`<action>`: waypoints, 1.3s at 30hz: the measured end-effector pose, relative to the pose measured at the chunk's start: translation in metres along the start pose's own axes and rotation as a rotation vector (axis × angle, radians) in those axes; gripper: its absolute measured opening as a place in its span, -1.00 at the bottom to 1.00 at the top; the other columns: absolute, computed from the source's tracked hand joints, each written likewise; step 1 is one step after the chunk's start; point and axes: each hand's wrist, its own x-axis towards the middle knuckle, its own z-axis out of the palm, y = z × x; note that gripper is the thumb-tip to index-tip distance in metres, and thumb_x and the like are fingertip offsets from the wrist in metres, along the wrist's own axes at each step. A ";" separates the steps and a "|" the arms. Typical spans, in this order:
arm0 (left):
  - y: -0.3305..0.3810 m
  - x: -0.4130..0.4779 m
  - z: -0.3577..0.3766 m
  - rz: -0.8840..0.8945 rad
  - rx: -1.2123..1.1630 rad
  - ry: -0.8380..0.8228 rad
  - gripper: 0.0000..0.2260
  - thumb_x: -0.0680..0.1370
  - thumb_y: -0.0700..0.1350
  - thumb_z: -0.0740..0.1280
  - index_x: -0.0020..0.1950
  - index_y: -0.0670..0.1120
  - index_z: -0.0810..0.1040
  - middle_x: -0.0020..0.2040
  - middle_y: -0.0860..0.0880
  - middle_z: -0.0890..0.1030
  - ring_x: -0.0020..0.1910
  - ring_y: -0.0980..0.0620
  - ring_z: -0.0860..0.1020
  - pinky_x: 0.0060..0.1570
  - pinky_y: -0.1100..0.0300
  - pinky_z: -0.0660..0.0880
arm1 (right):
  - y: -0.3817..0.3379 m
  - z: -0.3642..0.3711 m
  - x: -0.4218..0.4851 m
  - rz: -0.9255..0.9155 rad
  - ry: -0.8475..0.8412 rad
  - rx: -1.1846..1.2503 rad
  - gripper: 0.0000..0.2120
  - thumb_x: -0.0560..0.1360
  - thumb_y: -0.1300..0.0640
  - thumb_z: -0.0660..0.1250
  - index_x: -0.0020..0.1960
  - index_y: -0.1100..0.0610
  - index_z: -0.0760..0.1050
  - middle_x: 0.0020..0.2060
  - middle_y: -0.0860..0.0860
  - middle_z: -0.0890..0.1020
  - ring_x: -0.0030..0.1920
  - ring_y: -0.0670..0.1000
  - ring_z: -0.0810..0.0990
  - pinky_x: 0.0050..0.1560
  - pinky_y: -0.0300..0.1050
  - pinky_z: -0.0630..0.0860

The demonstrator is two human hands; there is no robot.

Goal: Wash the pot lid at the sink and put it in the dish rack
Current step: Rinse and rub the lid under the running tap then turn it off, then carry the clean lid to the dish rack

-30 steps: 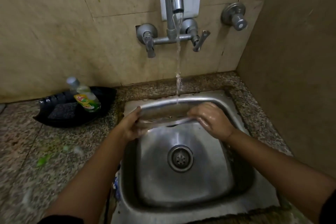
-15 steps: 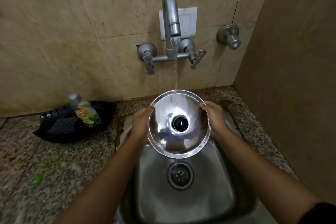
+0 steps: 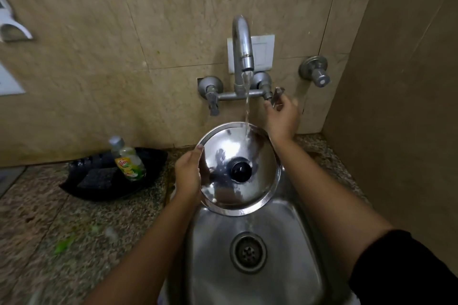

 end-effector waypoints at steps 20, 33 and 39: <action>0.007 -0.047 -0.017 0.187 -0.257 -0.074 -0.84 0.61 -0.15 0.21 -0.09 -0.13 0.56 -0.15 -0.08 0.61 -0.21 0.11 0.61 -0.14 0.26 0.55 | 0.023 -0.112 -0.078 0.042 -0.781 0.396 -0.86 0.59 0.21 0.19 -0.05 0.16 0.52 -0.18 0.04 0.60 -0.16 -0.08 0.61 -0.17 -0.24 0.52; -0.005 -0.078 -0.026 0.196 -0.074 -0.017 -0.79 0.63 -0.12 0.17 -0.05 -0.07 0.59 -0.21 0.06 0.70 -0.20 0.19 0.64 -0.18 0.33 0.57 | 0.004 -0.115 -0.088 -0.016 -0.653 0.534 -0.84 0.59 0.24 0.20 0.00 0.24 0.55 -0.23 0.03 0.57 -0.20 -0.08 0.55 -0.16 -0.23 0.49; 0.023 -0.051 -0.055 0.239 -0.136 0.086 -0.82 0.62 -0.20 0.19 -0.06 -0.04 0.56 -0.18 0.00 0.60 -0.22 0.14 0.57 -0.14 0.27 0.53 | -0.015 -0.077 -0.113 0.328 -0.492 0.725 -0.75 0.59 0.22 0.21 -0.25 0.09 0.48 -0.40 -0.03 0.51 -0.38 -0.11 0.46 -0.34 -0.25 0.41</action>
